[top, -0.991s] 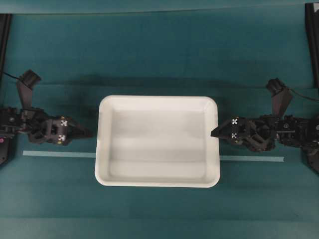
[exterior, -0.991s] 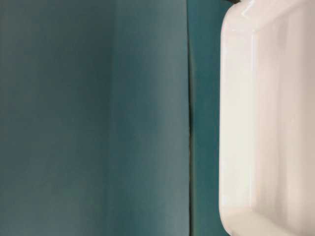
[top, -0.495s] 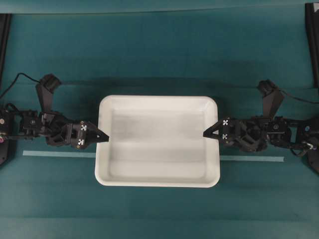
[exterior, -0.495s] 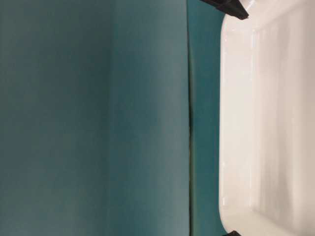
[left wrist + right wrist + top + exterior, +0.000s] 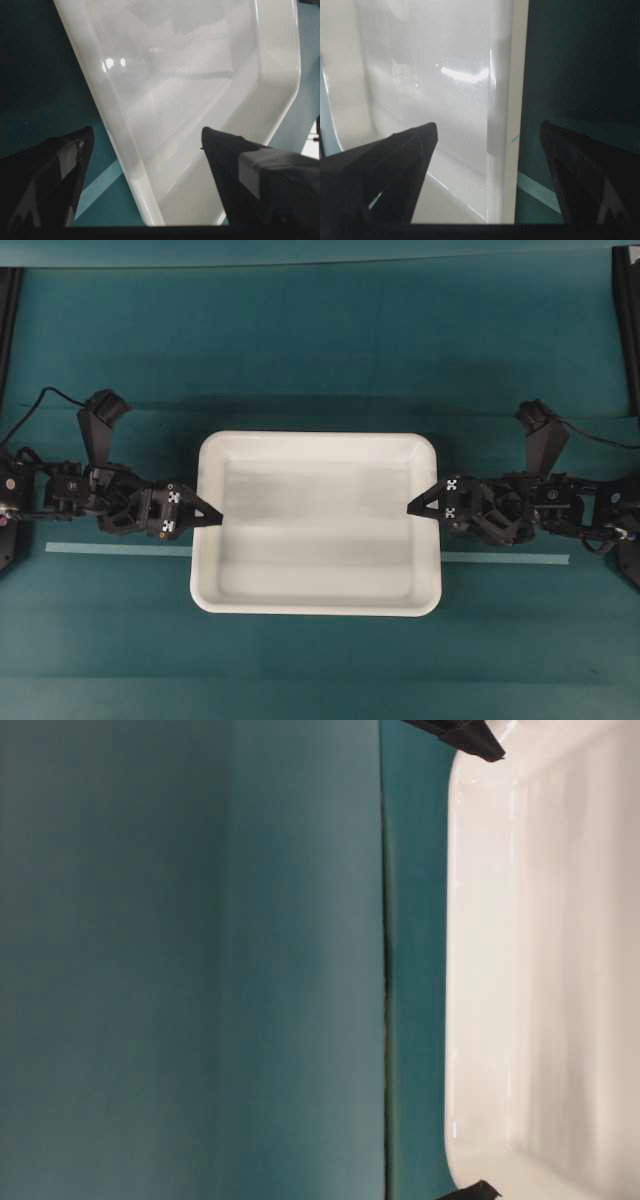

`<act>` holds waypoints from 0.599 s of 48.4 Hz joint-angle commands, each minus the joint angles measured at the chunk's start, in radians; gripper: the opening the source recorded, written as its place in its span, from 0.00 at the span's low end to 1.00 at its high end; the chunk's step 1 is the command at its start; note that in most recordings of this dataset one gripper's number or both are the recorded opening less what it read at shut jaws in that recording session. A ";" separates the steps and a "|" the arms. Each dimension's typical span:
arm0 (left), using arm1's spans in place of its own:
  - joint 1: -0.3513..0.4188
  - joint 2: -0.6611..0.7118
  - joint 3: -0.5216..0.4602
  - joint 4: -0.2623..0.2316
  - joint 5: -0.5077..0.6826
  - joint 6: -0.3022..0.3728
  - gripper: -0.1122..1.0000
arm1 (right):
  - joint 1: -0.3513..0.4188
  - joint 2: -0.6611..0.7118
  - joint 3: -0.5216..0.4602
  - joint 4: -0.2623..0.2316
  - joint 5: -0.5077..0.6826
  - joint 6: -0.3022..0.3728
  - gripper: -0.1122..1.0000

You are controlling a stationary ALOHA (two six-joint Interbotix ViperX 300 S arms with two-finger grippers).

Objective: Lift the white case with both hands.
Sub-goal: 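Open both grippers and lower them over the tray's side rims, then close both grippers on the left and right tray rims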

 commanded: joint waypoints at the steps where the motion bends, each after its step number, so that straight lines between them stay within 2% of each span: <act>1: -0.009 0.018 -0.009 0.003 -0.008 0.003 0.93 | 0.005 0.021 -0.015 0.000 0.000 0.002 0.88; 7: -0.018 0.020 -0.014 0.003 -0.008 0.003 0.86 | 0.008 0.014 -0.025 0.000 0.038 0.005 0.81; 12: -0.020 0.020 -0.017 0.003 -0.008 0.003 0.73 | 0.003 0.005 -0.035 0.002 0.094 0.005 0.69; 23: -0.018 0.021 -0.017 0.003 0.006 0.003 0.27 | 0.000 -0.003 -0.054 0.002 0.207 0.005 0.22; 26: -0.017 0.020 -0.018 0.003 0.017 0.003 0.19 | -0.006 -0.005 -0.058 0.000 0.215 0.005 0.20; 29: -0.018 0.023 -0.020 0.003 0.029 0.003 0.19 | -0.011 -0.006 -0.061 0.002 0.215 0.003 0.20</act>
